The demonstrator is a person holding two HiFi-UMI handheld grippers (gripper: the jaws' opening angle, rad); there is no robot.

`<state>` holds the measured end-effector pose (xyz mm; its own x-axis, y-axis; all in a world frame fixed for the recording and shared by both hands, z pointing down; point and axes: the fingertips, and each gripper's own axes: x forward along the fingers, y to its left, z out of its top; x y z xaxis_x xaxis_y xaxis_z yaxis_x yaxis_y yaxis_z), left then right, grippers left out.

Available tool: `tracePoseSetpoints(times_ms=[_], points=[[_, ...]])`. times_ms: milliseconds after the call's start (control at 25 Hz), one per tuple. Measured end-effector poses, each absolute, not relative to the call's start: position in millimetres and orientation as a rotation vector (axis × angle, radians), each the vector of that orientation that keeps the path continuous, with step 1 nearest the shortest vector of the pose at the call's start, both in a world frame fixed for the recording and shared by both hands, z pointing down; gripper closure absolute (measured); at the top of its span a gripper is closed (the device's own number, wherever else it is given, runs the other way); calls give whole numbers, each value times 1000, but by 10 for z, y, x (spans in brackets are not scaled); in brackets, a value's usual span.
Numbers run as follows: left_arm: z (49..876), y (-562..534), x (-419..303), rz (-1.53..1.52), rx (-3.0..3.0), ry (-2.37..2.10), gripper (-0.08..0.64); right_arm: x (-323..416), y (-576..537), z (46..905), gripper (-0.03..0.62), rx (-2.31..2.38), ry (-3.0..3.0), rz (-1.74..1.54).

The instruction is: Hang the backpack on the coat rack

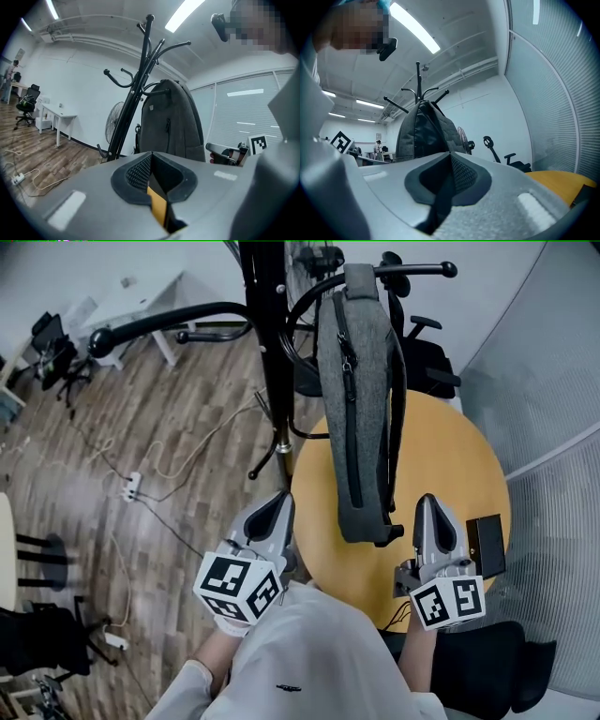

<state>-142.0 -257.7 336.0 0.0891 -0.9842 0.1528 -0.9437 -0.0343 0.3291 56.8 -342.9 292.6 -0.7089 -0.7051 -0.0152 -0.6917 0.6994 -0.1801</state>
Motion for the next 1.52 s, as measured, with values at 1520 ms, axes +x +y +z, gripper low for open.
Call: tracePoseSetpoints(times_ms=[1520], points=[[3399,-2546,-1364,-143,2070,-1877,543,547,-3258,3198,594,-1212,2819,-340]])
